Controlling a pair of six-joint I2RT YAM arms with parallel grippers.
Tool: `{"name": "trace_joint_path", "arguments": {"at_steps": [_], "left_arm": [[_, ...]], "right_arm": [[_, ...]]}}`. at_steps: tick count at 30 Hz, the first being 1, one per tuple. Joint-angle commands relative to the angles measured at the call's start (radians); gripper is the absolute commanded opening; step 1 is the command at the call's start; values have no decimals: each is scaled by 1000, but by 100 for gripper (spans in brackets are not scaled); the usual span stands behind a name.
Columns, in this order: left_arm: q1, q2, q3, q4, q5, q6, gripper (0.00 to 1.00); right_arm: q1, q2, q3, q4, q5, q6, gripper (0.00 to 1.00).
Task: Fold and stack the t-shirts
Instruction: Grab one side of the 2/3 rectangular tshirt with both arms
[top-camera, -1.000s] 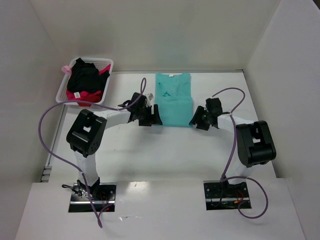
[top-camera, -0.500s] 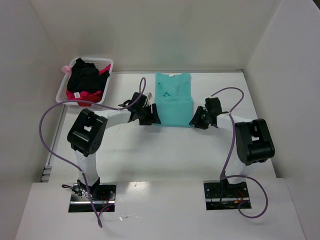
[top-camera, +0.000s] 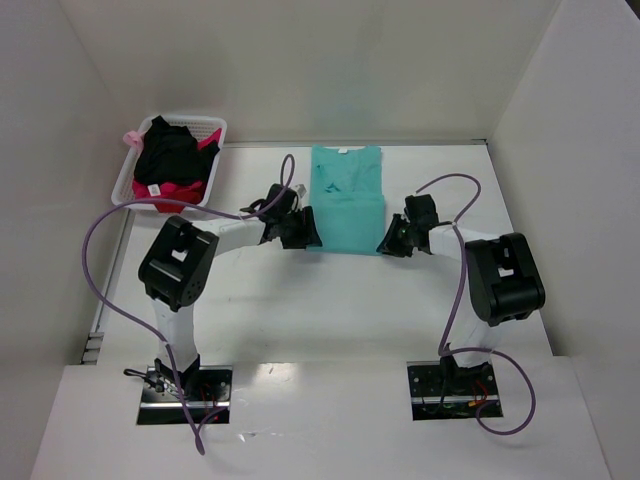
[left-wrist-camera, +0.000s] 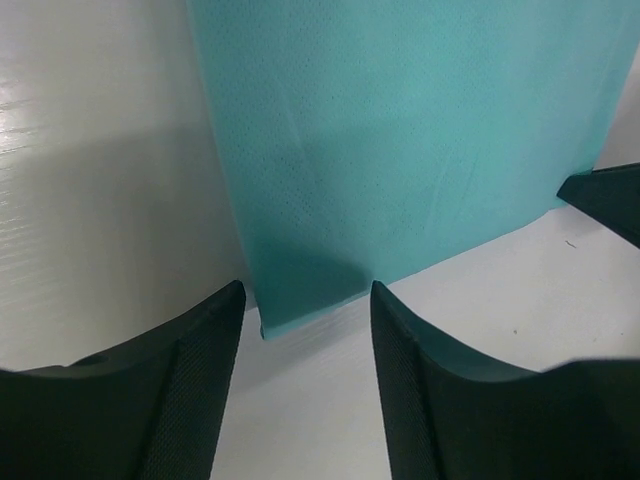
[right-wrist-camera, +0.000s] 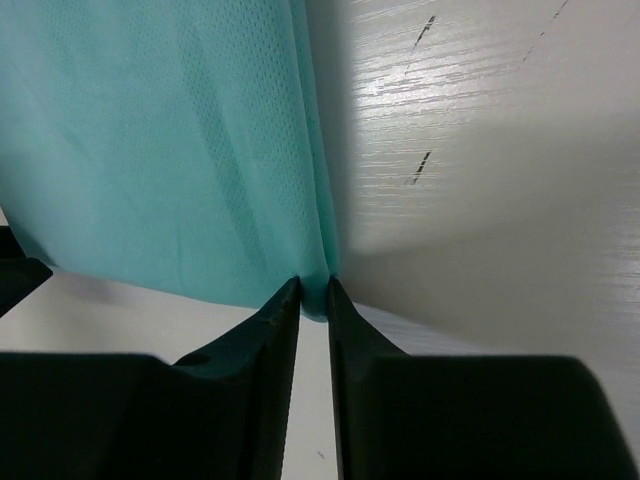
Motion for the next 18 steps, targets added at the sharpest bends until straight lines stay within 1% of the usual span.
{"name": "trace_joint_path", "arguments": {"at_steps": [1, 3, 5, 7, 10, 12, 14, 16, 17, 18], "left_arm": [[-5, 28, 30, 10, -9, -8, 60], [-5, 28, 30, 1, -9, -8, 56], [-5, 28, 21, 1, -9, -8, 49], [-5, 28, 21, 1, -9, -8, 44], [-5, 19, 21, -17, -9, -8, 39], [-5, 10, 12, -17, -9, 1, 36], [-5, 1, -13, -17, -18, 1, 30], [-5, -10, -22, -17, -18, 1, 23], [-5, -10, -22, -17, -18, 1, 14], [-14, -22, -22, -26, -27, 1, 11]], "right_arm": [[11, 29, 17, -3, 10, -19, 22], [11, 29, 26, -3, 10, -19, 19], [11, 29, 26, -3, 10, -19, 18], [11, 18, 26, -3, 10, -19, 13], [11, 8, 26, -3, 10, -19, 12], [11, -14, 14, -3, 10, -19, 9], [11, -29, 5, -3, 10, -19, 5], [11, -46, -4, -3, 23, -10, 0], [11, -63, -5, -16, 33, -10, 0], [11, -72, -5, -35, 34, -10, 0]]}}
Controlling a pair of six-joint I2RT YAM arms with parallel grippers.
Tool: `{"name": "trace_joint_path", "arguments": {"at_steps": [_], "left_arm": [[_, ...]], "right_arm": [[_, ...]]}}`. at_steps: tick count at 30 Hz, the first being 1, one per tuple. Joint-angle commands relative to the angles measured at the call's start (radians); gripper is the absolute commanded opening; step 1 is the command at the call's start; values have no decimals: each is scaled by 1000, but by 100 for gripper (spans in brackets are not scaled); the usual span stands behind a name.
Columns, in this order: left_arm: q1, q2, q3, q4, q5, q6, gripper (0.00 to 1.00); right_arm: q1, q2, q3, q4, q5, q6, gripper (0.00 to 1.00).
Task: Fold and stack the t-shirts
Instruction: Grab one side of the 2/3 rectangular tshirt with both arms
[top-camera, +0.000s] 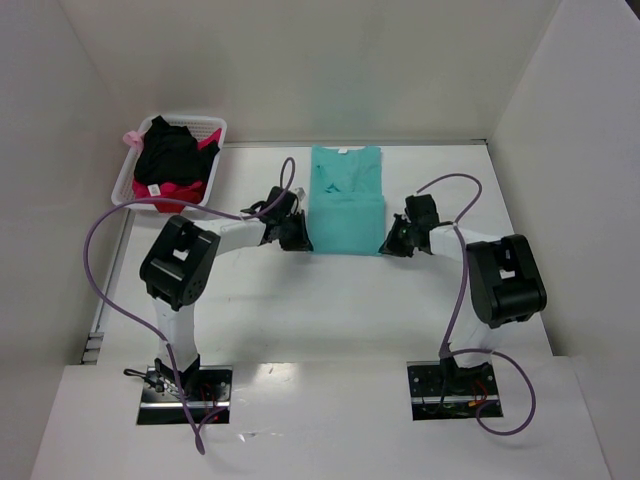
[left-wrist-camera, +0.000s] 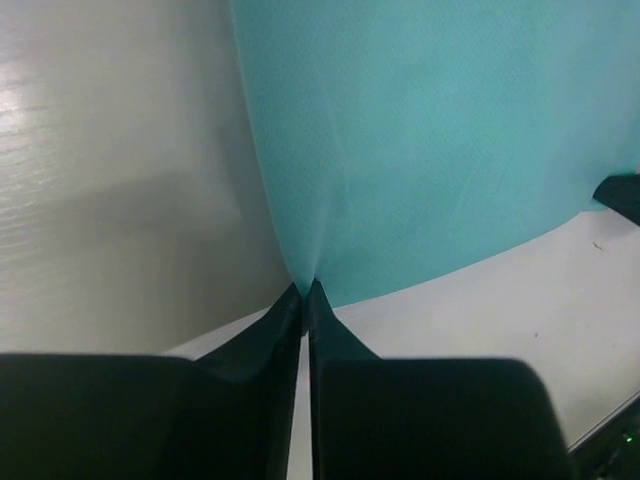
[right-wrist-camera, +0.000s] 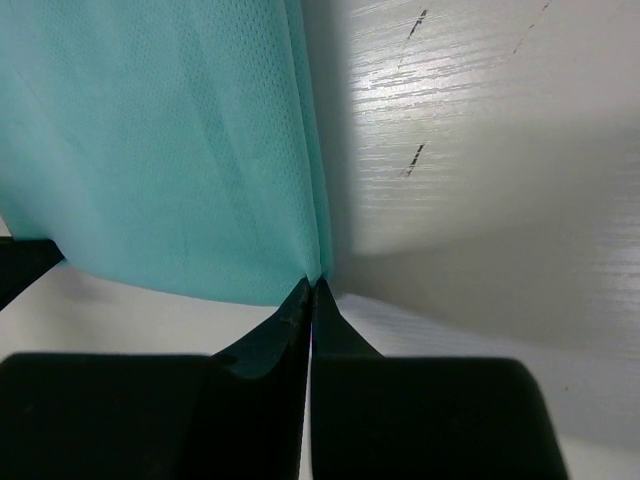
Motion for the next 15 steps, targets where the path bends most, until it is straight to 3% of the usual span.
{"name": "trace_joint_path", "arguments": {"at_steps": [1, 4, 15], "left_arm": [[-12, -44, -18, -9, -12, 1, 7], [-23, -66, -27, -21, -32, 1, 0], [-74, -228, -90, -107, -100, -10, 0]], "right_arm": [[10, -86, -4, -25, 38, -10, 0], [20, -127, -14, -51, 38, 0, 0], [20, -310, -42, -140, 38, 52, 0]]}}
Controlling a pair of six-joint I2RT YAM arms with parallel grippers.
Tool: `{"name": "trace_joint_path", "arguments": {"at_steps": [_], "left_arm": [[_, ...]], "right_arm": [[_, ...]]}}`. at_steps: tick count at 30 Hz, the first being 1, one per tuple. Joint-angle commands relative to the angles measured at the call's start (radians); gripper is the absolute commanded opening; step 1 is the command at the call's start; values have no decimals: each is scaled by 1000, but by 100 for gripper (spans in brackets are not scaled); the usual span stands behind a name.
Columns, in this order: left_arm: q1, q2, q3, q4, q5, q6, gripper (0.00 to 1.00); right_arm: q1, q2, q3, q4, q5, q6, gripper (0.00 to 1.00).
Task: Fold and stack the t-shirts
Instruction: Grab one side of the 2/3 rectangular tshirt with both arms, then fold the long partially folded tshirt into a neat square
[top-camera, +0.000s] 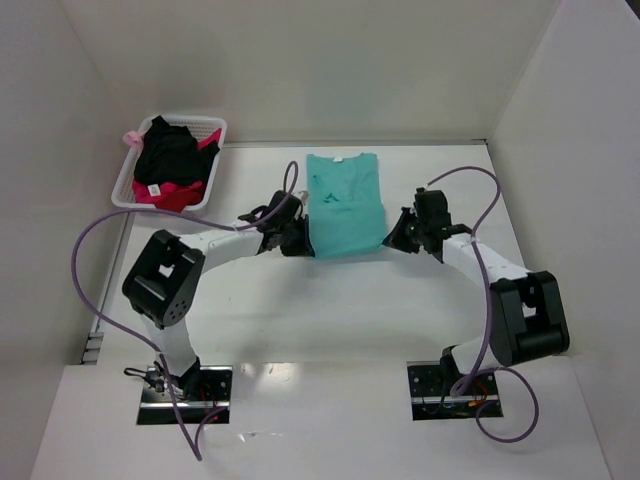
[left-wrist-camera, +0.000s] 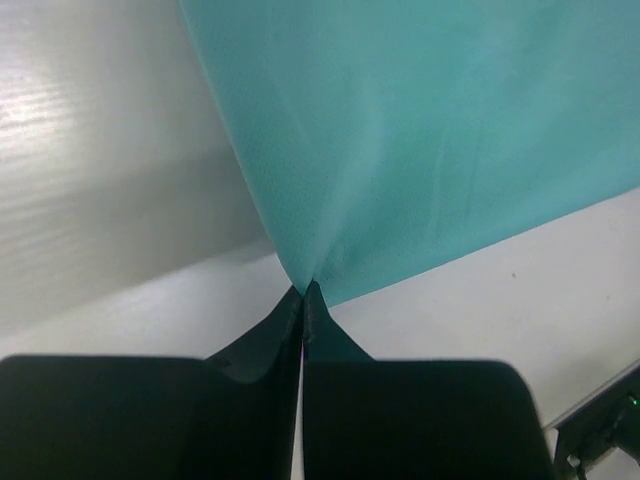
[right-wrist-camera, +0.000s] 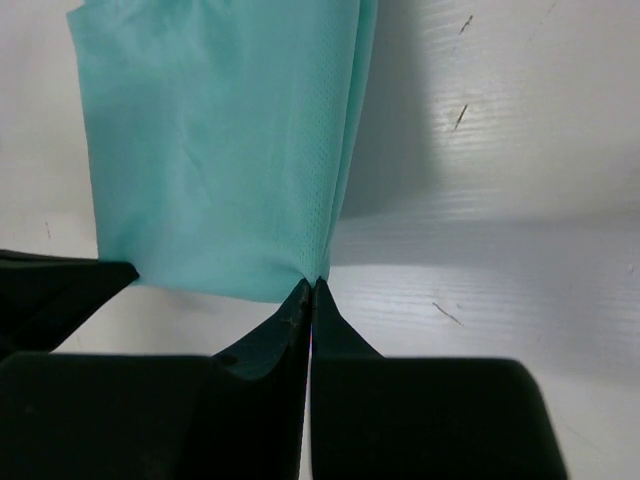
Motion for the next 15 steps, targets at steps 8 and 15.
{"name": "trace_joint_path", "arguments": {"at_steps": [8, 15], "left_arm": [[-8, -316, -84, -137, -97, -40, 0], [-8, -297, 28, -169, -119, -8, 0]], "right_arm": [[7, -213, -21, -92, 15, 59, 0], [7, -197, 58, -66, 15, 78, 0]]}}
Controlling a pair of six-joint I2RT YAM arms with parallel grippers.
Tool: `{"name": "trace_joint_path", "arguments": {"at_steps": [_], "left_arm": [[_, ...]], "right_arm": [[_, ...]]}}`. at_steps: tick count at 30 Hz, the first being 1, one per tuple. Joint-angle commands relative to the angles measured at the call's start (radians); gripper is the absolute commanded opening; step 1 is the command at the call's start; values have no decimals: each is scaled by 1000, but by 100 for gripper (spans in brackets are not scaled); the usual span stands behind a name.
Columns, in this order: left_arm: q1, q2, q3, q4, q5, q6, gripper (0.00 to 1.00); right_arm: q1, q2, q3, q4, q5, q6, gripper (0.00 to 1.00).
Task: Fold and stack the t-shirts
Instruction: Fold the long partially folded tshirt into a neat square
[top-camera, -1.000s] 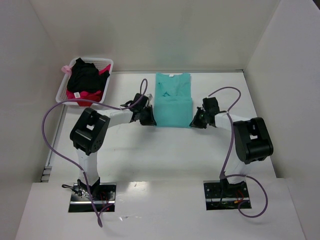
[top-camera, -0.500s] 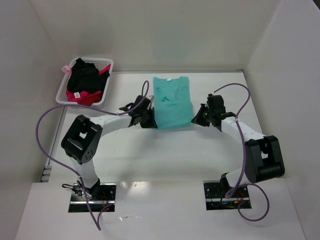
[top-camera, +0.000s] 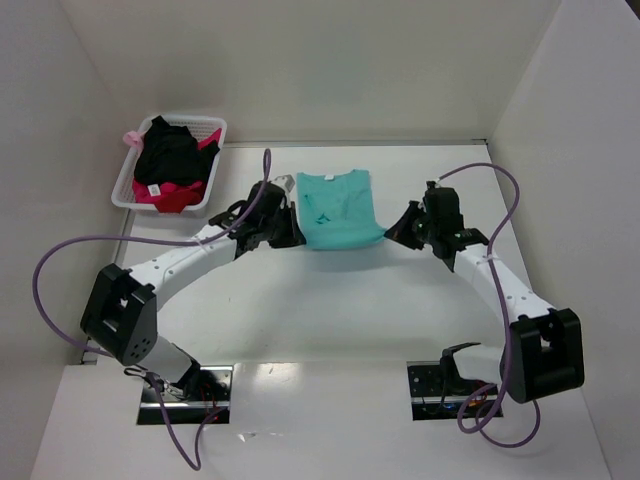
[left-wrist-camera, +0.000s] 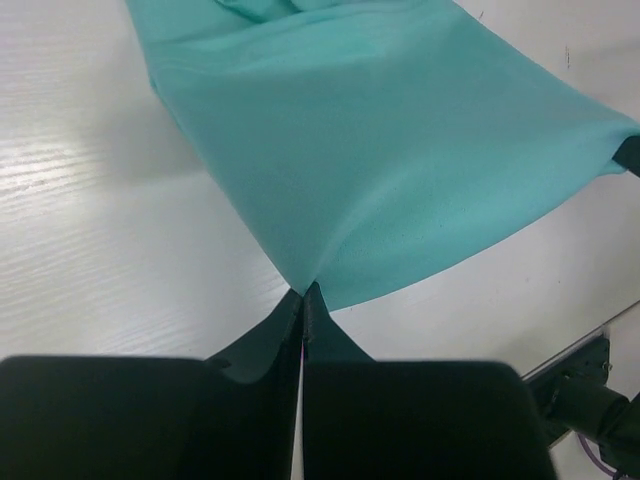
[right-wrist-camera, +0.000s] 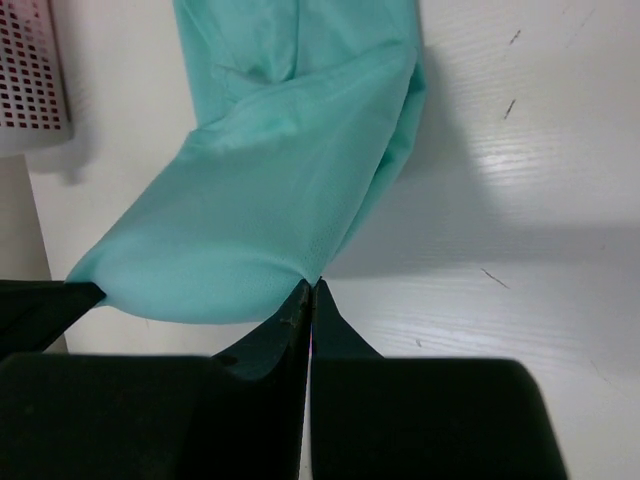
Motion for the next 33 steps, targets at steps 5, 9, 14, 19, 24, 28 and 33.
{"name": "trace_joint_path", "arguments": {"at_steps": [5, 9, 14, 19, 24, 28, 33], "left_arm": [[26, 116, 187, -59, -54, 39, 0], [69, 195, 304, -59, -37, 81, 0], [110, 320, 463, -79, -8, 116, 0], [165, 425, 601, -92, 43, 147, 0], [186, 531, 736, -121, 54, 171, 0], [208, 574, 827, -130, 63, 181, 0], [228, 644, 894, -130, 77, 191, 0]], "right_arm": [[5, 97, 194, 34, 49, -11, 0], [5, 217, 303, 46, 49, -34, 0], [5, 360, 431, 61, 39, -52, 0], [5, 489, 580, 74, 39, -63, 0], [-4, 608, 708, 74, 28, -74, 0], [-14, 642, 754, 74, 28, -83, 0], [-14, 679, 794, 83, 39, -92, 0]]}}
